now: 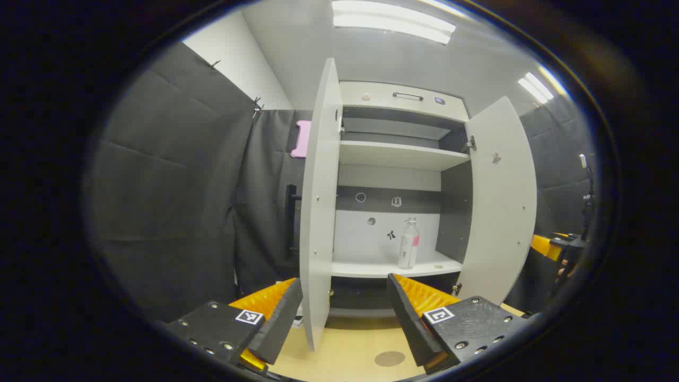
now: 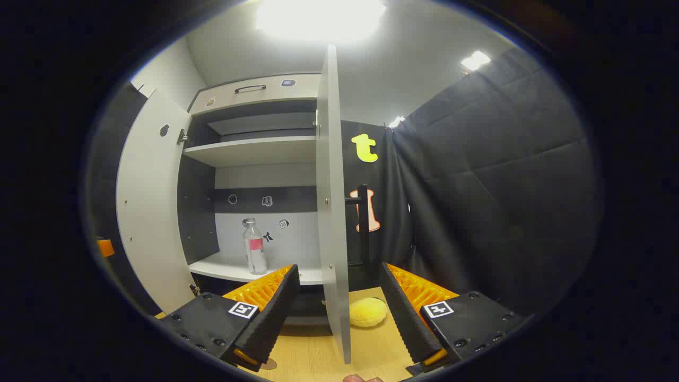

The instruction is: Grasp the bottle in the cabinet with the left hand and place it on the coaster, then close the right door with the right hand and the left door with the left hand.

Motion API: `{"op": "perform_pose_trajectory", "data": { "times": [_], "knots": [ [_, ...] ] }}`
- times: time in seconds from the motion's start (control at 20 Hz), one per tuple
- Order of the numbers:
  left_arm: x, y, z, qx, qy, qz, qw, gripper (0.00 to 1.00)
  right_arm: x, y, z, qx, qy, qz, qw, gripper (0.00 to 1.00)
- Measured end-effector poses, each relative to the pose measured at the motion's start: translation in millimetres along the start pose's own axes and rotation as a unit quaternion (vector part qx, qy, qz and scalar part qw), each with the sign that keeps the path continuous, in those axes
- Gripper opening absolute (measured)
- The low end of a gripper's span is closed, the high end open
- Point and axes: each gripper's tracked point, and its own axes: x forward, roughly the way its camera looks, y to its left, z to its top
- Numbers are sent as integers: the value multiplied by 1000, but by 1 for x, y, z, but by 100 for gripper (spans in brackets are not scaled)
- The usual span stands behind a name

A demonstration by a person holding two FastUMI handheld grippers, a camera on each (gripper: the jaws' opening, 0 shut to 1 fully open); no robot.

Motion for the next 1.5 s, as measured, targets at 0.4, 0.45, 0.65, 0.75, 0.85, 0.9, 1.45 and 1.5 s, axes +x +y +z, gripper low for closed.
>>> {"op": "perform_pose_trajectory", "data": {
  "times": [0.4,0.45,0.65,0.75,0.85,0.9,1.45,1.5],
  "knots": [
    [-9,2,-3,16,2,4,1000,99,-9,7,-2,-5,5,17,1000,97],
    [-8,0,-3,16,1,2,1000,87,-9,6,-2,-7,7,17,1000,97],
    [-1,-8,-3,24,-1,-10,1000,90,-6,1,1,-3,7,4,1000,97],
    [6,-15,-7,16,3,-18,1000,92,-7,-2,5,2,7,-5,1000,97],
    [14,-25,-13,6,7,-34,999,93,-4,-10,5,9,11,-18,1000,97],
    [19,-32,-15,4,10,-45,999,93,-5,-17,4,12,13,-26,1000,97],
    [141,-120,-17,-1,30,-141,990,99,-3,-106,-19,14,32,-159,987,95],
    [158,-125,-16,3,29,-144,989,93,-2,-115,-18,13,29,-171,985,97]
  ]
}}
